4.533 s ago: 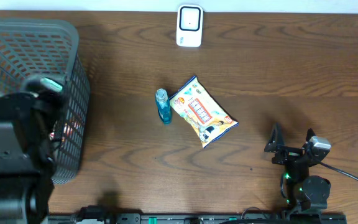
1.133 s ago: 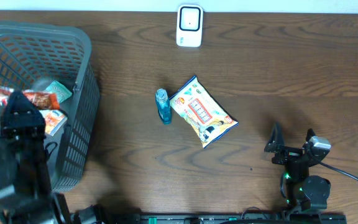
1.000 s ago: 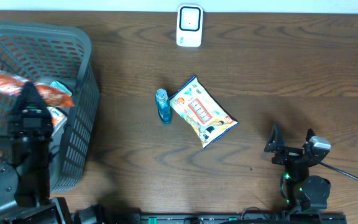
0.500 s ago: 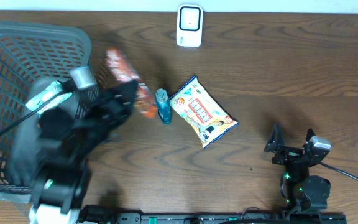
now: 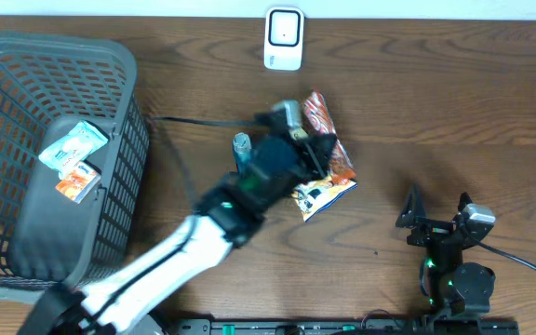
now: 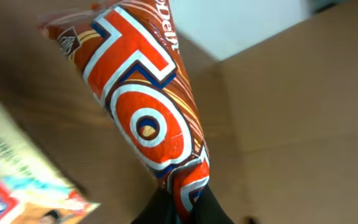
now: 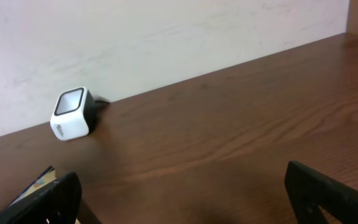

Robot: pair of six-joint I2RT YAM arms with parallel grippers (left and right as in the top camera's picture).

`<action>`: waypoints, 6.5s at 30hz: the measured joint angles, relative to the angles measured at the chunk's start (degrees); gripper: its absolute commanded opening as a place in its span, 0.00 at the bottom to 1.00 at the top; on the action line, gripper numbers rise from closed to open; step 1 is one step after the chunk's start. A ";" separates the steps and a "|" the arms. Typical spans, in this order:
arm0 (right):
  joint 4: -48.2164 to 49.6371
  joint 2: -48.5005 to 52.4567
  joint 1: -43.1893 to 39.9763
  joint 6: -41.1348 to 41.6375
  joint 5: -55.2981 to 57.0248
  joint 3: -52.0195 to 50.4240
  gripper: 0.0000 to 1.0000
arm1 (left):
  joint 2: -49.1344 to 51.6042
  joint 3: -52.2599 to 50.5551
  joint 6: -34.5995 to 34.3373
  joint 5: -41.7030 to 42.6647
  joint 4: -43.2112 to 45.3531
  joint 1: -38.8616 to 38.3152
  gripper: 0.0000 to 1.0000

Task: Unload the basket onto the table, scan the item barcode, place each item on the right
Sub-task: 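Lift the TOP wafer out and carry it right of the yellow bag, then open the left gripper to release the wafer on the table, then move the left gripper into the basket and grasp the orange box, then lift the orange box out and carry it toward the table's right side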

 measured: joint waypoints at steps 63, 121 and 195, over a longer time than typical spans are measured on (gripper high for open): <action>0.00 0.00 0.00 0.00 -0.02 0.00 0.99 | 28.94 1.97 18.12 -10.27 14.43 -10.58 0.61; 0.02 0.00 0.00 0.00 -0.02 0.00 0.99 | 12.57 26.86 -6.32 -11.15 -77.33 68.24 0.76; 0.02 0.00 0.00 0.00 0.00 -0.02 0.99 | -29.83 10.64 30.08 16.68 -25.51 20.50 0.07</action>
